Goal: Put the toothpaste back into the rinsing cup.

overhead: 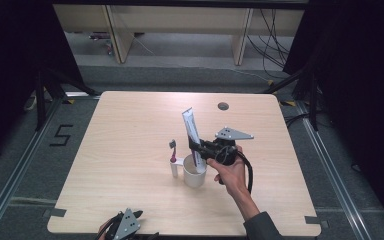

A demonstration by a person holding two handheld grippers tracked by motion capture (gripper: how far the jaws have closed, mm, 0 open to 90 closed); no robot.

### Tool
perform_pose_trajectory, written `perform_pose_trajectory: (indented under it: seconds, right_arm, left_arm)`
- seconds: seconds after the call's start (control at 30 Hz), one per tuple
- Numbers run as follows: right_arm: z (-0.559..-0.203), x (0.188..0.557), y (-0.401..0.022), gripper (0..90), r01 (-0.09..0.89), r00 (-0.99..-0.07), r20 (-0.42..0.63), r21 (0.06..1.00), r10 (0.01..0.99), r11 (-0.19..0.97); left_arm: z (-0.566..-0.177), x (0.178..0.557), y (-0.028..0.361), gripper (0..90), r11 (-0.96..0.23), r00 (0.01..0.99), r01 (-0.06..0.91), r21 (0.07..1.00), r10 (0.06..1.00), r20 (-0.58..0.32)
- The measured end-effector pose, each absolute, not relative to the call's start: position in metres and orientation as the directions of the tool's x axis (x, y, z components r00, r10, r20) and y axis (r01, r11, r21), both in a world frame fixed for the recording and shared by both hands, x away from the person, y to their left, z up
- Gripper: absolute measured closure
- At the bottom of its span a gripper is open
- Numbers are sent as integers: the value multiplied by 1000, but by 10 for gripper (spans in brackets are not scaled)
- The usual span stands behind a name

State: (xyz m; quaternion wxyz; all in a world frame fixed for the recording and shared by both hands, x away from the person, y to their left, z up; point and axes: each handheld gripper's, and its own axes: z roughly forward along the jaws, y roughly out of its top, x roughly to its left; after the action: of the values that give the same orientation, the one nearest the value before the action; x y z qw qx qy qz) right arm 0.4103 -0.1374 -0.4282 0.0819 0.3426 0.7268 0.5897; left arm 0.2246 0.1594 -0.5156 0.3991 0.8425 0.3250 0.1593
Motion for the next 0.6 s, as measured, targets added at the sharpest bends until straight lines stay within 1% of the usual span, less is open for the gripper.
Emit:
perform_pose_trajectory:
  seconds: [0.03, 0.07, 0.17, 0.2, 0.23, 0.27, 0.3, 0.33, 0.43, 0.47, 0.5, 0.53, 0.6]
  right_arm:
    - [-429, 410, -137, 765, 406, -749, 289, 911, 596, 70]
    - [-431, 411, -137, 765, 392, -757, 270, 916, 595, 82]
    - [-435, 409, -136, 764, 409, -752, 288, 909, 593, 76]
    - [-437, 410, -135, 765, 393, -758, 272, 916, 592, 83]
    - [-439, 410, -135, 764, 391, -764, 269, 916, 586, 89]
    - [-439, 409, -135, 764, 414, -757, 286, 906, 588, 91]
    - [-441, 409, -135, 763, 400, -761, 275, 912, 588, 91]
    - [-443, 409, -135, 763, 390, -762, 261, 916, 593, 97]
    - [-446, 407, -135, 762, 405, -758, 268, 908, 595, 107]
    - [-447, 408, -136, 762, 384, -764, 238, 914, 599, 127]
    - [-448, 407, -134, 762, 401, -763, 265, 909, 590, 110]
    - [-449, 407, -134, 762, 385, -771, 242, 914, 589, 128]
    - [-450, 405, -132, 761, 405, -757, 250, 905, 604, 133]
  left_arm:
    - [-515, 225, 160, 176, -469, 737, 419, 777, 676, 10]
    - [-516, 225, 160, 176, -469, 737, 419, 777, 676, 11]
    - [-516, 225, 159, 176, -467, 737, 422, 777, 676, 6]
    - [-516, 224, 159, 176, -464, 737, 423, 778, 676, 2]
    - [-517, 223, 155, 176, -414, 727, 435, 800, 686, -40]
    - [-516, 224, 158, 176, -457, 737, 424, 782, 676, -5]
    - [-516, 224, 159, 176, -468, 739, 421, 777, 673, 5]
    - [-516, 224, 159, 176, -468, 739, 422, 777, 674, 5]
    - [-516, 224, 159, 176, -468, 739, 421, 777, 673, 5]
    - [-516, 224, 159, 176, -469, 740, 422, 776, 673, 4]
    - [-516, 224, 157, 176, -449, 739, 428, 784, 674, -17]
    - [-517, 224, 157, 176, -447, 739, 428, 785, 673, -20]
    - [-517, 224, 157, 176, -447, 740, 428, 785, 673, -20]
